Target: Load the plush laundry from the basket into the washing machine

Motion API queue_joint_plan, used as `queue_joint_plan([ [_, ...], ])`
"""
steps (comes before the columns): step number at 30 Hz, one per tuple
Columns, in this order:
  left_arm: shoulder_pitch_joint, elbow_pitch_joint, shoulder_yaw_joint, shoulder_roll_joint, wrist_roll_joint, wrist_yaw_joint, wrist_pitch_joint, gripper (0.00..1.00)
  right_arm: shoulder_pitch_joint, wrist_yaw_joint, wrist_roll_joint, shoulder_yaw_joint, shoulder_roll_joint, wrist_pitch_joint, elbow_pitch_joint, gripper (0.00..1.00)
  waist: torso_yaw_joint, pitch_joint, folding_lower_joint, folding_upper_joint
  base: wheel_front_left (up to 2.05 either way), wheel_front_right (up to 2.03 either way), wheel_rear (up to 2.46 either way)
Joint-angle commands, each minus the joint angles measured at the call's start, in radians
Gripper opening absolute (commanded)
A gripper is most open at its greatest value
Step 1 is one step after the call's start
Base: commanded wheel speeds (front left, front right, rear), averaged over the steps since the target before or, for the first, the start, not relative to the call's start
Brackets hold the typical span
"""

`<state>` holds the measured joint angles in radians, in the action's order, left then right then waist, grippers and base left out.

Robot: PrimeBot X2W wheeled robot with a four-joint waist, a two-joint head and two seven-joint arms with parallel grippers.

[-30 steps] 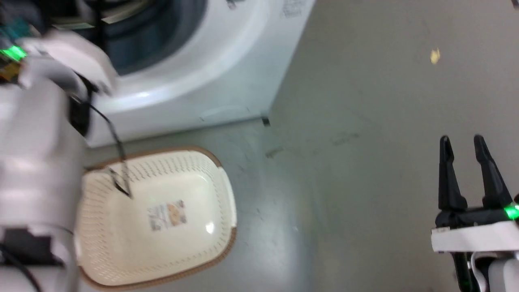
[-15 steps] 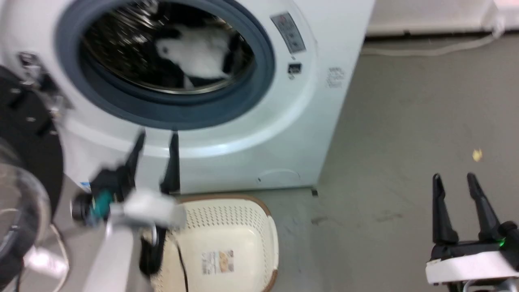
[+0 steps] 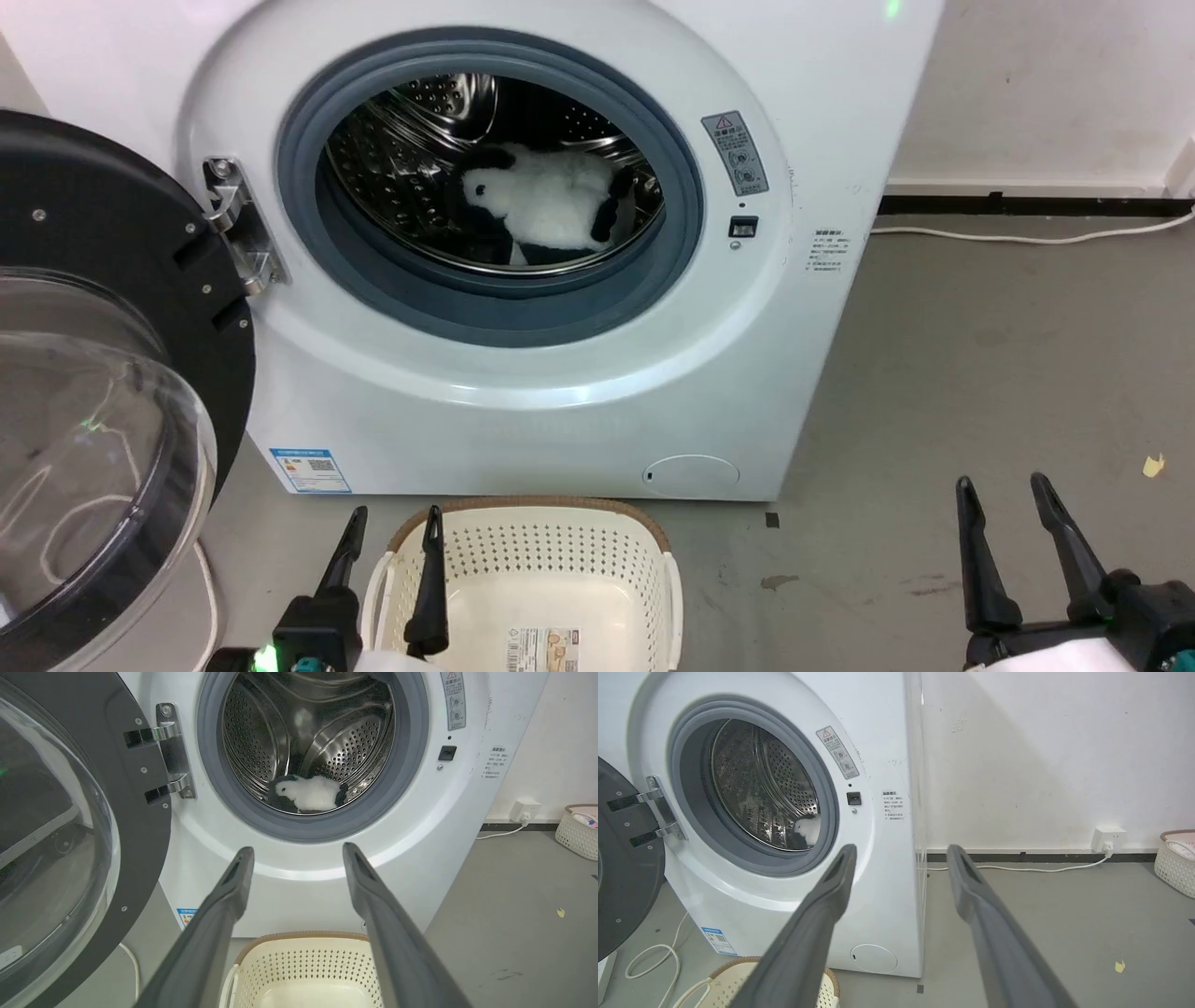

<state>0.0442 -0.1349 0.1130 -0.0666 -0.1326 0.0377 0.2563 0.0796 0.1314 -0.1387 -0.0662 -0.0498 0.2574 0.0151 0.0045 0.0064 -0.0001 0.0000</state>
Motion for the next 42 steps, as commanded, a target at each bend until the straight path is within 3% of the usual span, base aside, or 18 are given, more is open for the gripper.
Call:
queue_joint_plan([
  [1, 0.014, 0.01, -0.001, 0.006, 0.006, 0.009, 0.005, 1.0, 0.018, -0.001, 0.002, 0.001, 0.0, 0.004, 0.003, 1.0, 0.002, 0.0, 0.0001, 0.0, 0.0, 0.0, 0.0],
  [8, 0.024, 0.028, -0.01, 0.013, -0.017, 0.011, 0.005, 1.0, 0.02, -0.001, 0.0, 0.011, 0.0, 0.004, 0.007, 1.0, 0.007, 0.003, 0.0001, 0.0, 0.0, 0.0, 0.0],
  [9, 0.014, 0.025, -0.007, 0.013, -0.016, 0.012, 0.0, 0.0, 0.01, 0.0, 0.0, 0.01, 0.0, 0.0, 0.006, 0.0, 0.007, 0.003, 0.0002, 0.0, 0.0, 0.0, 0.0],
  [42, -0.004, 0.058, -0.038, 0.014, 0.028, -0.003, -0.079, 0.0, -0.017, 0.0, 0.043, 0.027, 0.0, -0.079, -0.001, 0.0, 0.004, 0.0, 0.0001, 0.0, 0.0, 0.0, 0.0],
])
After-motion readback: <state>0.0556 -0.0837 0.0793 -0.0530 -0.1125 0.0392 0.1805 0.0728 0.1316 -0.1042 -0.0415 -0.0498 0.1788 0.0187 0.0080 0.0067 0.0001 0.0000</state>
